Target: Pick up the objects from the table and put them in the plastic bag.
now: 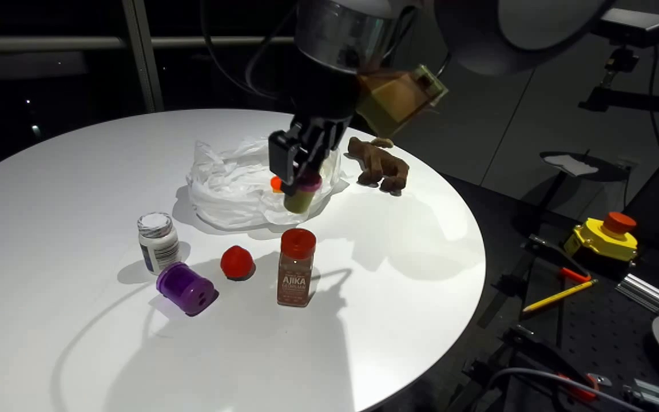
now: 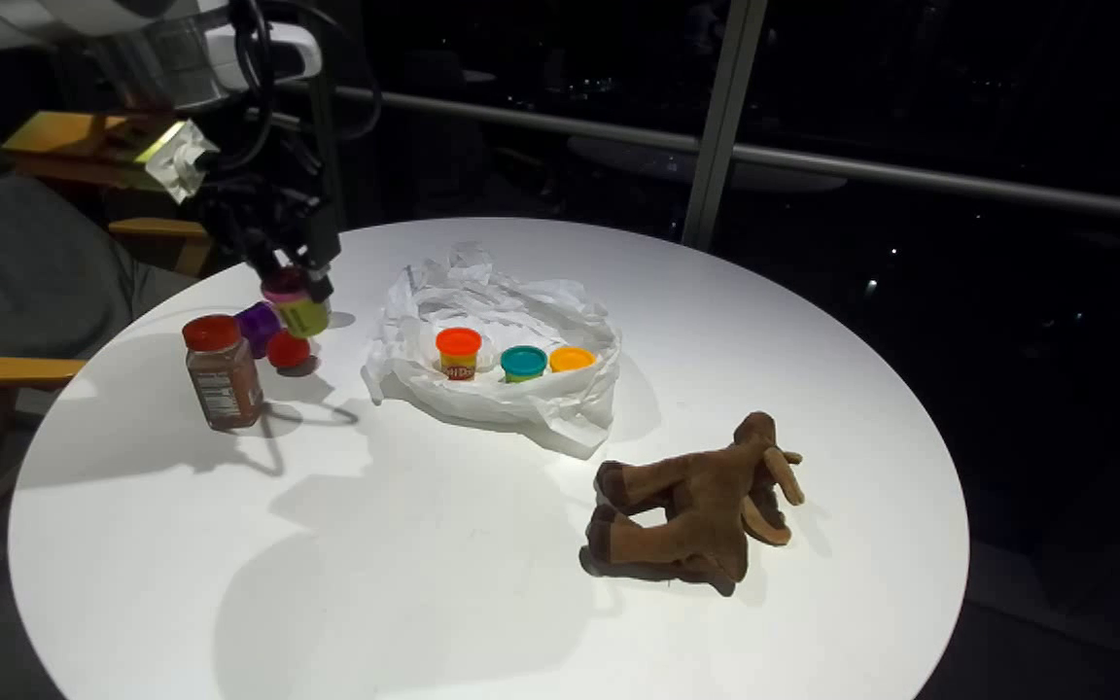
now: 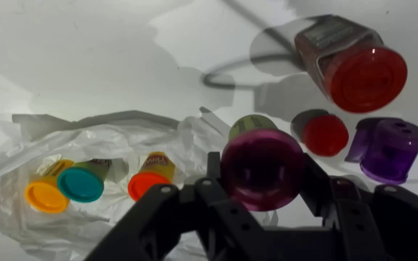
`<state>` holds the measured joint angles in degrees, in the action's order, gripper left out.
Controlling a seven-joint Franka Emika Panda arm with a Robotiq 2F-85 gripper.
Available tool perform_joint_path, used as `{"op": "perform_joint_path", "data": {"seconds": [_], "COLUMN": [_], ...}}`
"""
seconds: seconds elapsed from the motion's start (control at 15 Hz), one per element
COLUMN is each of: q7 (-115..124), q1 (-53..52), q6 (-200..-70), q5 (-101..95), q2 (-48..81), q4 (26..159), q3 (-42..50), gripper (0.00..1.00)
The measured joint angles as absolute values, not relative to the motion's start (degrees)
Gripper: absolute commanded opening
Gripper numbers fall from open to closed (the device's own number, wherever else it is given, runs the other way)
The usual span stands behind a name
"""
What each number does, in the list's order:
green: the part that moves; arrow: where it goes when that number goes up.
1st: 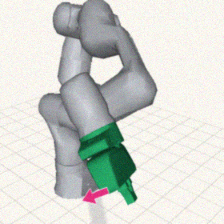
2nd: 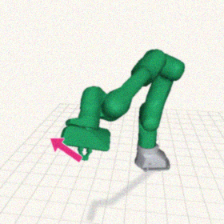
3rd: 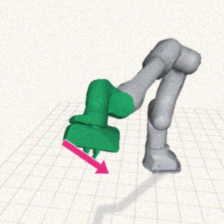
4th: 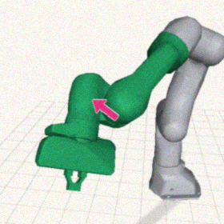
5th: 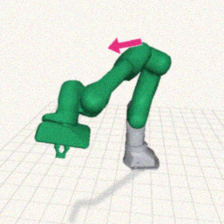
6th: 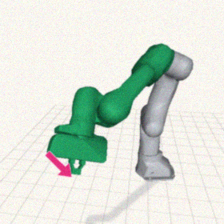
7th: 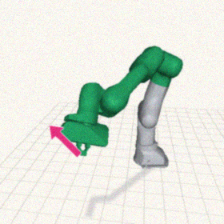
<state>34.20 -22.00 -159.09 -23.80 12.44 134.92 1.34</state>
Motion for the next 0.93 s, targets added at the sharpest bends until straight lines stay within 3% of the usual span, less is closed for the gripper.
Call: {"op": "perform_joint_path", "data": {"seconds": [0.93], "q7": [39.23], "q1": [-22.02], "q6": [-158.09], "q5": [-22.72], "q2": [31.24], "q4": [112.51], "q3": [5.64], "gripper": [0.28]}}
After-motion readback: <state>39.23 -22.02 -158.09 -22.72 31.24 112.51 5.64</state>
